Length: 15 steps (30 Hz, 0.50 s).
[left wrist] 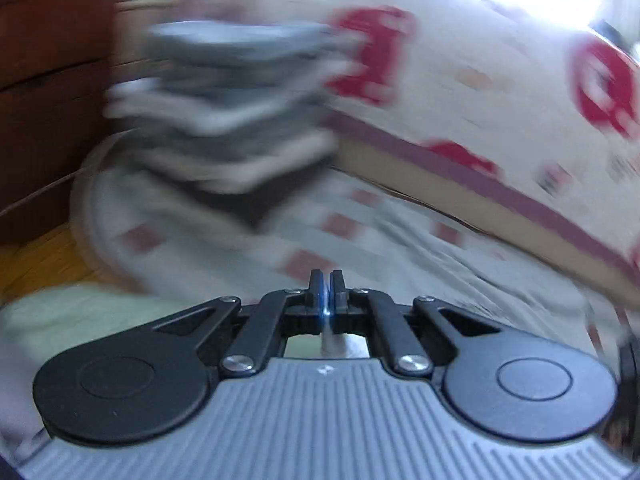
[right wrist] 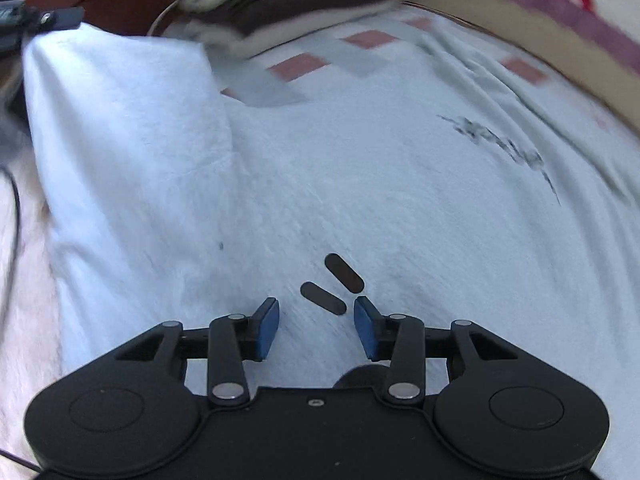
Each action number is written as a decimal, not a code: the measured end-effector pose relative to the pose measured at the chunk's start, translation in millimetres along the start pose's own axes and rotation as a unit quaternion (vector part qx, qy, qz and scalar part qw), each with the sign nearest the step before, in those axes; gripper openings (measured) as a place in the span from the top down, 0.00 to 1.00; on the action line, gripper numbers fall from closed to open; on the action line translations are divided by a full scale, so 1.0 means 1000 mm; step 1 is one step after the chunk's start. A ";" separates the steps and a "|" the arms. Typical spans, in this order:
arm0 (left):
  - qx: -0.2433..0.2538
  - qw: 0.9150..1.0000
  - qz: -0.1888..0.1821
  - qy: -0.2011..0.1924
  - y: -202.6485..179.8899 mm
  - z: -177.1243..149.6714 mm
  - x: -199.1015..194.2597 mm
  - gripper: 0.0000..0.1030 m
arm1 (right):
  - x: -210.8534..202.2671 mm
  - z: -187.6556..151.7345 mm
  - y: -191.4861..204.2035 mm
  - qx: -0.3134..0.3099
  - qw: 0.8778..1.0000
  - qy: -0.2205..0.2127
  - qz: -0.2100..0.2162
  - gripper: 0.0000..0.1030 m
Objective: Fold clothes
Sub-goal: 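Release the T-shirt and withdraw both grippers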
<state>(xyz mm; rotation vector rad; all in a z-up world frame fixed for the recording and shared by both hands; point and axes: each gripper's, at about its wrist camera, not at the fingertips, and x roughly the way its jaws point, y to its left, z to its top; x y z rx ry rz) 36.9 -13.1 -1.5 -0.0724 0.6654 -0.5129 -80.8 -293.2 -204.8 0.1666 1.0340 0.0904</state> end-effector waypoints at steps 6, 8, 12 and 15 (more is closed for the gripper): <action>-0.005 0.995 0.060 0.074 0.043 -0.022 0.026 0.98 | -0.001 0.010 0.011 -0.022 1.000 0.001 0.015 0.54; 0.001 0.995 0.064 0.080 0.045 -0.027 0.027 0.98 | -0.006 0.011 0.010 -0.011 0.999 -0.005 0.039 0.54; 0.000 0.991 0.083 0.108 0.052 -0.035 0.028 0.97 | -0.010 0.014 0.016 0.016 0.997 -0.022 0.078 0.52; 0.003 0.987 0.104 0.119 0.056 -0.037 0.027 0.95 | 0.001 0.014 0.022 0.024 0.995 -0.006 0.096 0.52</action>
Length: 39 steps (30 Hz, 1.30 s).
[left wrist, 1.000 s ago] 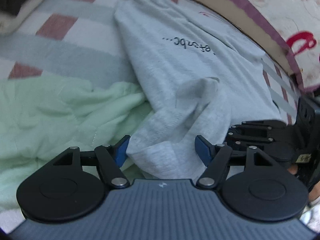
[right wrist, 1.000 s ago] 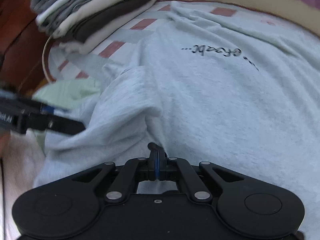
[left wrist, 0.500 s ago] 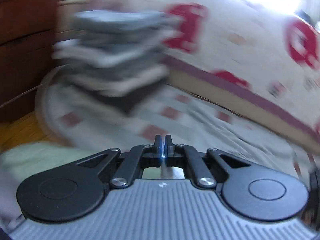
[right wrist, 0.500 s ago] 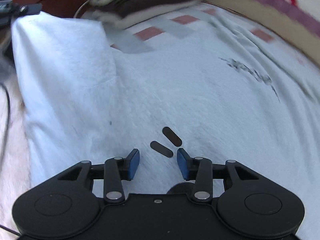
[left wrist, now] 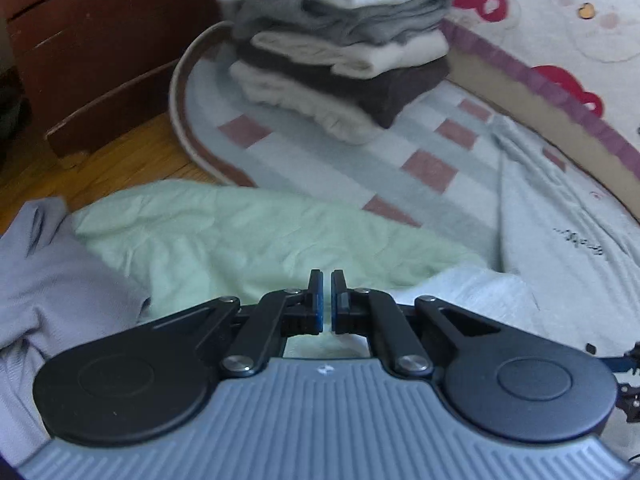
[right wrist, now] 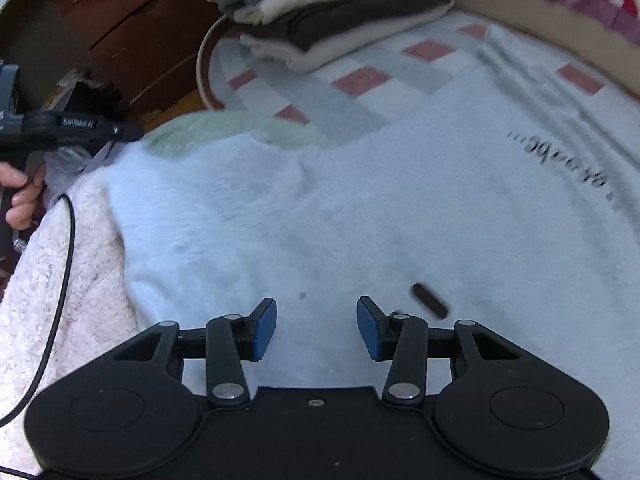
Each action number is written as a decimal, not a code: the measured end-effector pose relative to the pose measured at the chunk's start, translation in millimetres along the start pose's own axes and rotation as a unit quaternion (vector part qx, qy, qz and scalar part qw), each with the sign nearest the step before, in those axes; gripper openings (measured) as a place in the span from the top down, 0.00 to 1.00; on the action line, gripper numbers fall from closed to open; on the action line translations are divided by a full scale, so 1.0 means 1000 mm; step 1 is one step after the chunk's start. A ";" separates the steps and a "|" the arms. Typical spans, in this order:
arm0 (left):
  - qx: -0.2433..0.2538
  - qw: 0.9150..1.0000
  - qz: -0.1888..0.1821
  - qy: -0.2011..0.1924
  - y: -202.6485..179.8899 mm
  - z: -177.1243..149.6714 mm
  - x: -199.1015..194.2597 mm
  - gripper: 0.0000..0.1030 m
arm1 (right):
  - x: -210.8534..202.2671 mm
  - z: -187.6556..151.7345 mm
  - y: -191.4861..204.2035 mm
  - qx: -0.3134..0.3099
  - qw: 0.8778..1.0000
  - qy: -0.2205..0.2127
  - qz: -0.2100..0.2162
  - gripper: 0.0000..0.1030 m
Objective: Fold clothes
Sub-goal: 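Release the T-shirt and withdraw both grippers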
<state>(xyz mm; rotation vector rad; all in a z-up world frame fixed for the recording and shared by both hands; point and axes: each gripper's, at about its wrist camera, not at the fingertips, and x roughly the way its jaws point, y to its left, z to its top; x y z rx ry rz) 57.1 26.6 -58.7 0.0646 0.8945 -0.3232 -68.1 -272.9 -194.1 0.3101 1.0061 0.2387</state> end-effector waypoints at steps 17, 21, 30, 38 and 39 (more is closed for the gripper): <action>0.209 0.947 -0.172 0.174 -0.120 0.033 0.118 0.95 | 0.029 -0.001 0.025 -0.020 0.998 0.039 0.047 0.49; 0.218 0.957 -0.178 0.074 -0.113 0.032 0.079 0.95 | 0.031 -0.003 0.024 -0.019 0.998 0.042 0.043 0.49; 0.172 0.982 -0.078 0.025 -0.068 0.025 0.053 1.00 | 0.034 -0.003 0.025 -0.026 0.997 0.051 0.042 0.49; 0.142 0.984 -0.104 0.012 -0.066 0.049 0.046 0.96 | 0.017 0.002 0.014 0.004 0.999 -0.003 0.038 0.49; 0.141 0.983 -0.119 0.008 -0.074 0.051 0.045 0.96 | 0.006 0.007 0.005 0.026 0.999 -0.040 0.019 0.49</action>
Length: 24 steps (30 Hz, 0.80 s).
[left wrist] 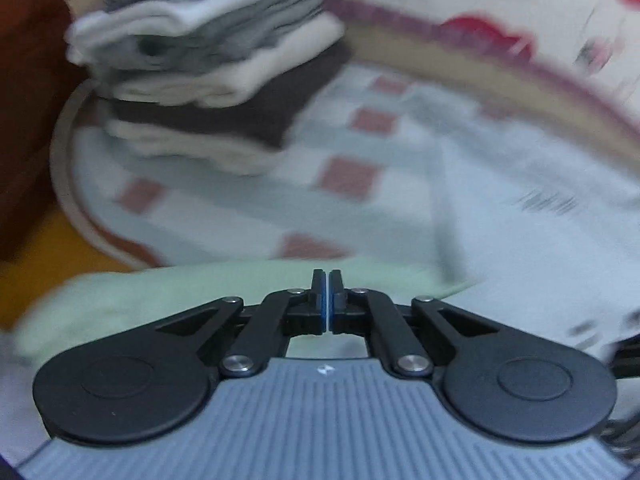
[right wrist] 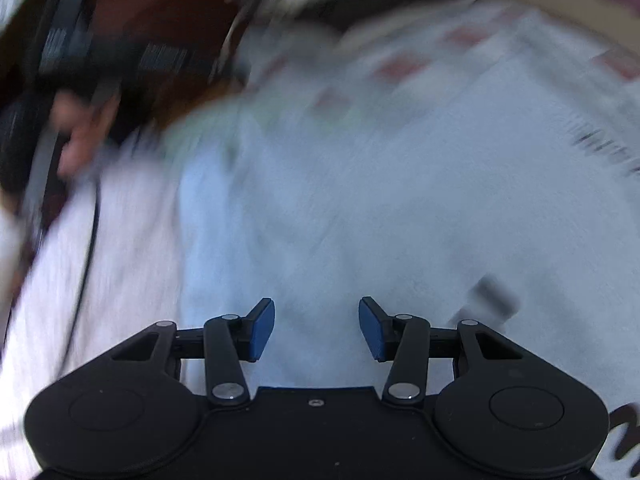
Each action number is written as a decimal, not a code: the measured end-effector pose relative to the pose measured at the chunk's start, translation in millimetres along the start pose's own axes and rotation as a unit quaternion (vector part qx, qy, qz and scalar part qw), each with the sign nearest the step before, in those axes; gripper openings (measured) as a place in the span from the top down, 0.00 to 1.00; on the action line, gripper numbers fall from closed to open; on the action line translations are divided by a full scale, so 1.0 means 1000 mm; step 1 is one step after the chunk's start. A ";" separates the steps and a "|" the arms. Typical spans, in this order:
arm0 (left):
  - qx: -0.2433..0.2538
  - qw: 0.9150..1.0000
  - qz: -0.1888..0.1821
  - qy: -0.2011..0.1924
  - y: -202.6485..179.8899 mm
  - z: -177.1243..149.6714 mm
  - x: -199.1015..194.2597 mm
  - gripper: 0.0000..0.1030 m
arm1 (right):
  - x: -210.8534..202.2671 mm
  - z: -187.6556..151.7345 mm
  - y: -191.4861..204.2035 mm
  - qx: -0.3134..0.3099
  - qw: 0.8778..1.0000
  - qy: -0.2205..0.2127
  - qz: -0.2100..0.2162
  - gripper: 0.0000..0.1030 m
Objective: Fold clothes
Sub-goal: 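Release the T-shirt and withdraw both grippers, then grasp the grey T-shirt edge by the pillow with both grippers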
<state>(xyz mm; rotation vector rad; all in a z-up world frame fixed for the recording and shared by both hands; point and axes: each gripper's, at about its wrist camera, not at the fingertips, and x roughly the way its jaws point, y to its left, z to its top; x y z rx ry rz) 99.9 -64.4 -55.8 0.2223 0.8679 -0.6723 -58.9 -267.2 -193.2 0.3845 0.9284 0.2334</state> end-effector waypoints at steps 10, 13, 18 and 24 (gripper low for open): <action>-0.022 0.995 -0.094 -0.039 -0.058 0.063 0.036 0.53 | -0.164 0.074 -0.178 0.258 0.926 -0.217 -0.168 0.48; -0.036 0.994 -0.105 -0.012 -0.064 0.084 0.068 0.54 | -0.194 0.082 -0.227 0.265 0.919 -0.215 -0.198 0.58; -0.034 0.995 -0.092 -0.002 -0.082 0.122 0.130 0.56 | -0.197 0.074 -0.296 0.273 0.906 -0.168 -0.278 0.68; -0.062 0.993 -0.104 -0.011 -0.092 0.146 0.209 0.56 | -0.178 0.039 -0.378 0.358 0.874 -0.149 -0.293 0.55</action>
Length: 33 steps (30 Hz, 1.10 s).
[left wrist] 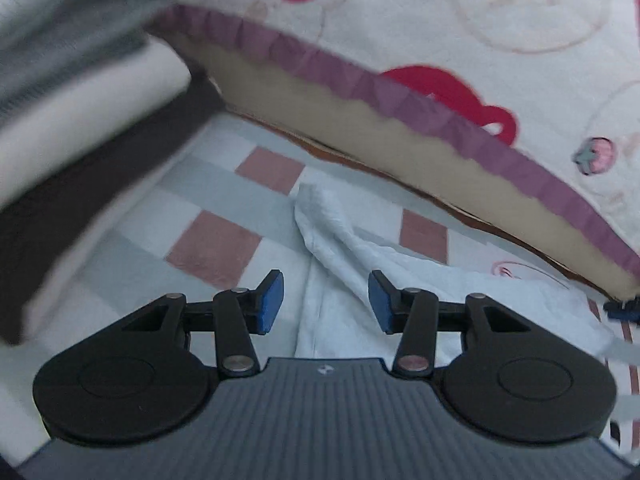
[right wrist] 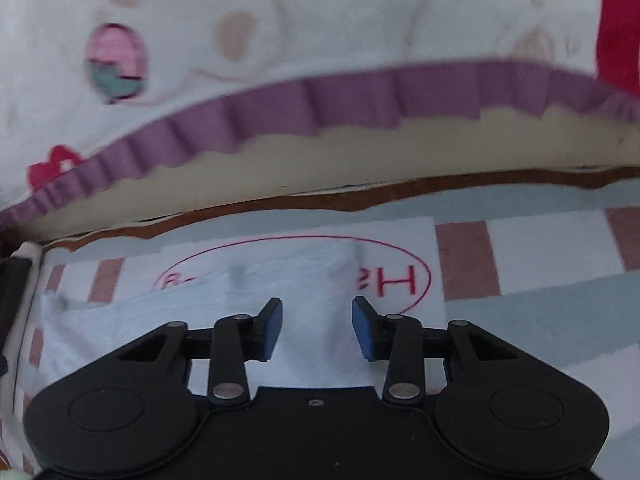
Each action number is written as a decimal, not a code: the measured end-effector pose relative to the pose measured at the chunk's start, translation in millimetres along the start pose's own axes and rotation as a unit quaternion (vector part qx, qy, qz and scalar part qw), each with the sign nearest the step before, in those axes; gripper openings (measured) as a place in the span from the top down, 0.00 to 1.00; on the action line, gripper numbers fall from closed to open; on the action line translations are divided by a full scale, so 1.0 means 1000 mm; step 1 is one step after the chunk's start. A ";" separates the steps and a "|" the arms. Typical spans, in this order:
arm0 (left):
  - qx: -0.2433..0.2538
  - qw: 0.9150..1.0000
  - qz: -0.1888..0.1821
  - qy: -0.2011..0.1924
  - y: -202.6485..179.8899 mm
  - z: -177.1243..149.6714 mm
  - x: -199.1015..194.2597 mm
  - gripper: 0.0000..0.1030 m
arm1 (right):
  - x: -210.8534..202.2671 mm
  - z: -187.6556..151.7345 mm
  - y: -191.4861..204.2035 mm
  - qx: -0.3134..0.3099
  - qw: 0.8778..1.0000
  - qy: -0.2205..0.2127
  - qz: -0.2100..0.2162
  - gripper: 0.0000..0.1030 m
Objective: Fold clothes
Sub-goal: 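Grasp the grey T-shirt edge by the pillow with both grippers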
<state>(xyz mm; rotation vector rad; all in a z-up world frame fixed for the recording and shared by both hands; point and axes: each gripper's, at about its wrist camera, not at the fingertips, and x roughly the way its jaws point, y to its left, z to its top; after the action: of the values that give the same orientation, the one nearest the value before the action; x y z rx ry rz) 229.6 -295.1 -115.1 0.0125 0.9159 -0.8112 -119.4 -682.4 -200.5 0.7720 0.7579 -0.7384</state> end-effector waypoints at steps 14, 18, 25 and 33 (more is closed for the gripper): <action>0.017 0.999 -0.036 0.027 0.006 0.018 0.103 0.53 | 0.045 0.018 0.022 -0.111 0.994 -0.010 0.021 0.96; 0.008 0.999 -0.044 0.020 0.007 0.024 0.098 0.53 | 0.004 0.045 0.017 -0.073 0.992 -0.101 0.000 0.97; 0.024 0.998 -0.051 0.023 0.010 0.031 0.109 0.52 | -0.012 0.067 0.030 -0.129 0.984 -0.115 -0.048 0.99; 0.048 0.998 -0.040 0.007 -0.010 0.042 0.134 0.43 | 0.001 0.066 0.025 -0.122 0.982 -0.122 -0.080 0.99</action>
<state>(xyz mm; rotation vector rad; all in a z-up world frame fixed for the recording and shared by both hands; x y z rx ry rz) 298.3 -398.8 -180.4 0.0656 0.8933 -0.9309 -78.3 -723.6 -160.4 0.3925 0.6761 -0.8492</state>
